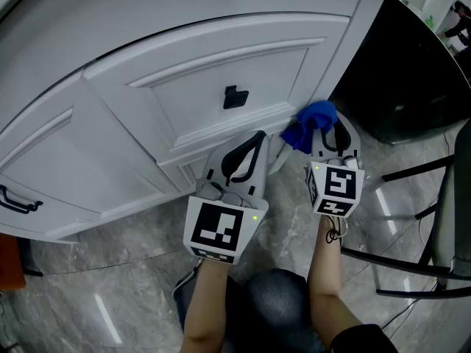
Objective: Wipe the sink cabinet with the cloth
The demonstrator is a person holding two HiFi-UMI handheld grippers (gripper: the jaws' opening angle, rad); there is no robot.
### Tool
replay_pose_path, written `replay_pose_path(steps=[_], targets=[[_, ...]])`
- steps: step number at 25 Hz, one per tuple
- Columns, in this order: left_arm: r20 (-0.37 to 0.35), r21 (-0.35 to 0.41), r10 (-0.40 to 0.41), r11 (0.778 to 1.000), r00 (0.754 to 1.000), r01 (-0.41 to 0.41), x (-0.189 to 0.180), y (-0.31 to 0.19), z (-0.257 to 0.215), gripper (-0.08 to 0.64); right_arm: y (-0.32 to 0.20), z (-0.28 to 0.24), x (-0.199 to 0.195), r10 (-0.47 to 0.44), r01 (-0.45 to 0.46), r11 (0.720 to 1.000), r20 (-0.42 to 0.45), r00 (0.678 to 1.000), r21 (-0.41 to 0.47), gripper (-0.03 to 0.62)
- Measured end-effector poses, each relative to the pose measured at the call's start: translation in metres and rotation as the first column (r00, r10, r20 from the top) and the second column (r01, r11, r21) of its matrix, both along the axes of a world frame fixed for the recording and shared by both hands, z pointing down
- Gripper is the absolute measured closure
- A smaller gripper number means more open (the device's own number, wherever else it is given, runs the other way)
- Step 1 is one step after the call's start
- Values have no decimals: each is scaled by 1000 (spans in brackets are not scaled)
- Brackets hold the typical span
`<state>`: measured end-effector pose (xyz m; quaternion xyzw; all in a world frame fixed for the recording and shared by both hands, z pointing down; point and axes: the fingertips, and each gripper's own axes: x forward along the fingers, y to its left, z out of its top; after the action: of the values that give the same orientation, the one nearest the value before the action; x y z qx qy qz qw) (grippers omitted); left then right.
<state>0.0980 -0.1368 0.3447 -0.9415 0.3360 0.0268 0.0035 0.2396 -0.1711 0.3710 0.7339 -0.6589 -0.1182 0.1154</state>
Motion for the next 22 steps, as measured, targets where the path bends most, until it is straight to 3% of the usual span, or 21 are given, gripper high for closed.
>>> replay_pose_path(steps=[22], targets=[[51, -33, 10, 999, 999, -8, -11, 12, 11, 557, 0, 12, 2, 39, -39, 999, 25, 999, -10, 477]])
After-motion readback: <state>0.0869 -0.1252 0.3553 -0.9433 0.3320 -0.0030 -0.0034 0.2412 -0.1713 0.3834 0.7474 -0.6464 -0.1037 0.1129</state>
